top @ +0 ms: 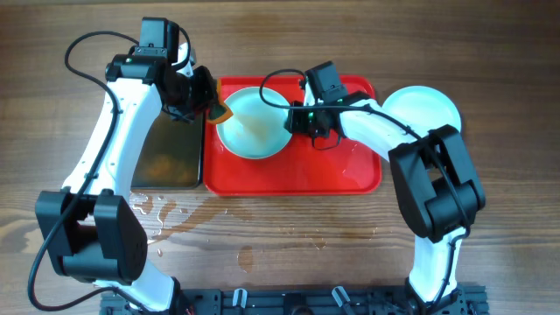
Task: Clean dirty plates on tray and stack at the side
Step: 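Lift the plate with right gripper and stack it on the side plates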
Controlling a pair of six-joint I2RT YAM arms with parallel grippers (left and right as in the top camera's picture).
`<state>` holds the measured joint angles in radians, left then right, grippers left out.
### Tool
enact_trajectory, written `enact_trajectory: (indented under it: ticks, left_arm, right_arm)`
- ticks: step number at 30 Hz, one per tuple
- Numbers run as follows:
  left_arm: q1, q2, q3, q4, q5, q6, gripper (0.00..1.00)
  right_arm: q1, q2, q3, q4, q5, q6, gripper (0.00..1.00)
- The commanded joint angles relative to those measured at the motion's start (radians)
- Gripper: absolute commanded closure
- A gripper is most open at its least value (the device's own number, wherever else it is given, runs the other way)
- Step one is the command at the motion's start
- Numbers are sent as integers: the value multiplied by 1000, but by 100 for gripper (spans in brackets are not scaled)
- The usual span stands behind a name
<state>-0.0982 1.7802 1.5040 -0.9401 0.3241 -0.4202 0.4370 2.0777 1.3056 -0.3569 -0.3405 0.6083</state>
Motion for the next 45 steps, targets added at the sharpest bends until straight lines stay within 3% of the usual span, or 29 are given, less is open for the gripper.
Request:
enact_trajectory:
  ticks: [1, 6, 10, 17, 24, 33, 37, 45]
  left_arm:
    - [-2, -30, 5, 0, 23, 24, 96]
    - [-2, -30, 5, -1, 23, 24, 96]
    - [-2, -30, 5, 0, 23, 24, 95]
    - [-2, -30, 4, 8, 15, 24, 96]
    - [-16, -30, 2, 8, -3, 24, 96]
    - [-48, -29, 2, 12, -30, 23, 96]
    - [-48, -29, 2, 11, -30, 24, 96]
    - [-48, -29, 2, 11, -30, 24, 96]
  right_arm:
    - [-2, 26, 0, -26, 87, 50, 96]
    - [-16, -25, 0, -61, 58, 40, 96]
    - [-64, -171, 0, -176, 171, -29, 96]
    - [-57, -398, 0, -334, 697, -137, 96]
    - [40, -429, 0, -470, 1153, -134, 96]
    - [291, -429, 0, -546, 1693, -101, 96]
    - [344, -429, 0, -546, 1784, -105, 96]
    - [350, -429, 0, -545, 1787, -100, 96]
